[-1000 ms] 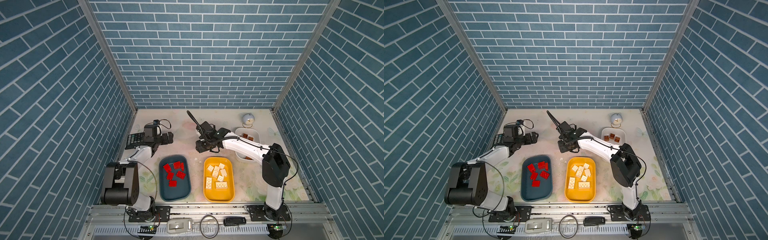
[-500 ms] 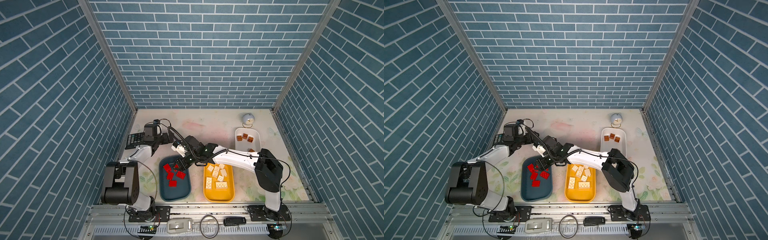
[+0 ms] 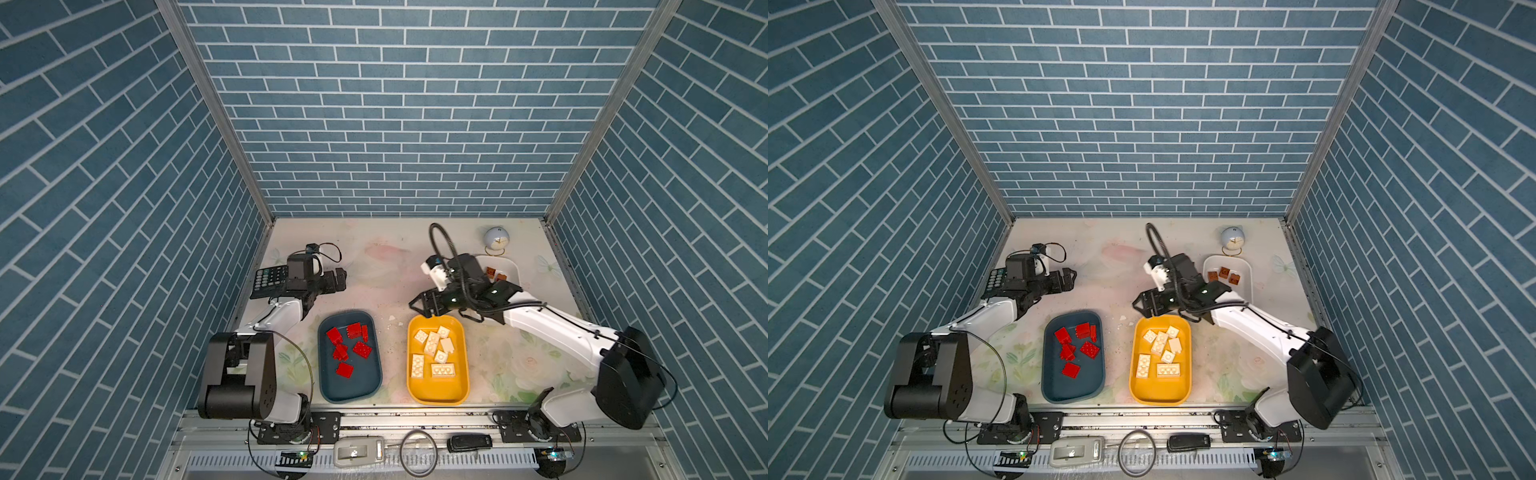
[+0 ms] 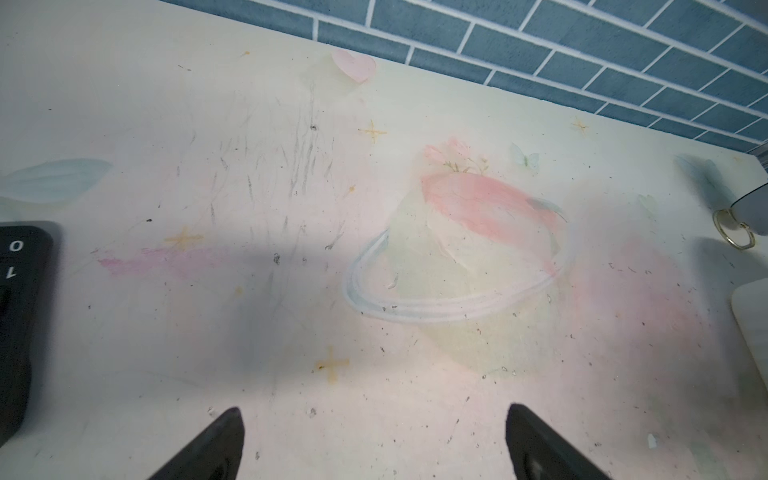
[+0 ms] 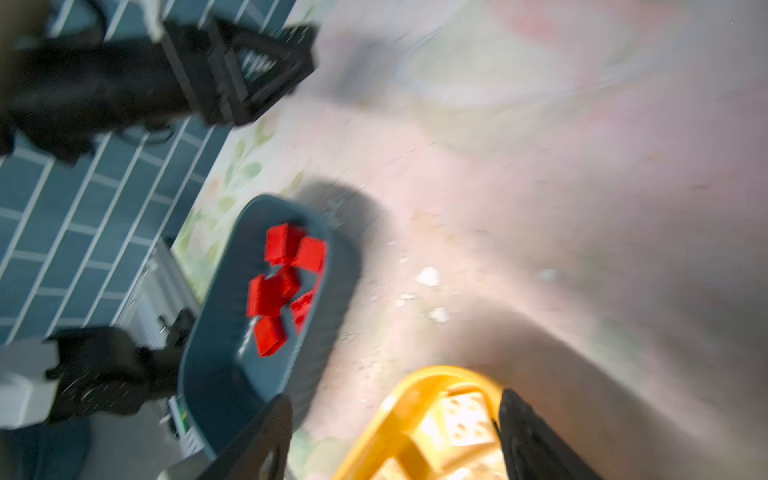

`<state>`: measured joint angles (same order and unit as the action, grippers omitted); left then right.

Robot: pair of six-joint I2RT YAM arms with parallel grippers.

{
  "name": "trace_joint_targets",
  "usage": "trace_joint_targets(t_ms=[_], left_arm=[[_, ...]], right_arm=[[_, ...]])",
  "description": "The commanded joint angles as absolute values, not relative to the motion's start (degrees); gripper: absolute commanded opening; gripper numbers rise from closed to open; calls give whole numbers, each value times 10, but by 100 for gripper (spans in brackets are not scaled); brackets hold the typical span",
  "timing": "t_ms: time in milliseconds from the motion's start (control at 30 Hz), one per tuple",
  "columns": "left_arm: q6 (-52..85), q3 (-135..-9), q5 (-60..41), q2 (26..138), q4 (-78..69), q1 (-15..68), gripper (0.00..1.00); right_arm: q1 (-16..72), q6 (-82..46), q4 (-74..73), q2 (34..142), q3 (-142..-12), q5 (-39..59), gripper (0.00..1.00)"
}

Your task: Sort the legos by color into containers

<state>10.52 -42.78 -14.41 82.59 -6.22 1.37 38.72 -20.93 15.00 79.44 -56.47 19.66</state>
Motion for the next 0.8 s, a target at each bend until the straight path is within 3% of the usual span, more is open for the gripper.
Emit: trace_joint_targets(t_ms=[0,300,533,767], left_arm=[[89,-422,-123,816,-94,12,99],[48,-402,-36,785,-115,11,100],[28,-378,-13,796,-157,10,100],[34,-372,5,791,-159,10,99]], right_arm=[[322,-129,142,747,-494,121,86],[91,-83,-65,648,-312,5,94],[32,-19,-161,687,-274,-50,95],[13,0,-394,789,-231,-18,95]])
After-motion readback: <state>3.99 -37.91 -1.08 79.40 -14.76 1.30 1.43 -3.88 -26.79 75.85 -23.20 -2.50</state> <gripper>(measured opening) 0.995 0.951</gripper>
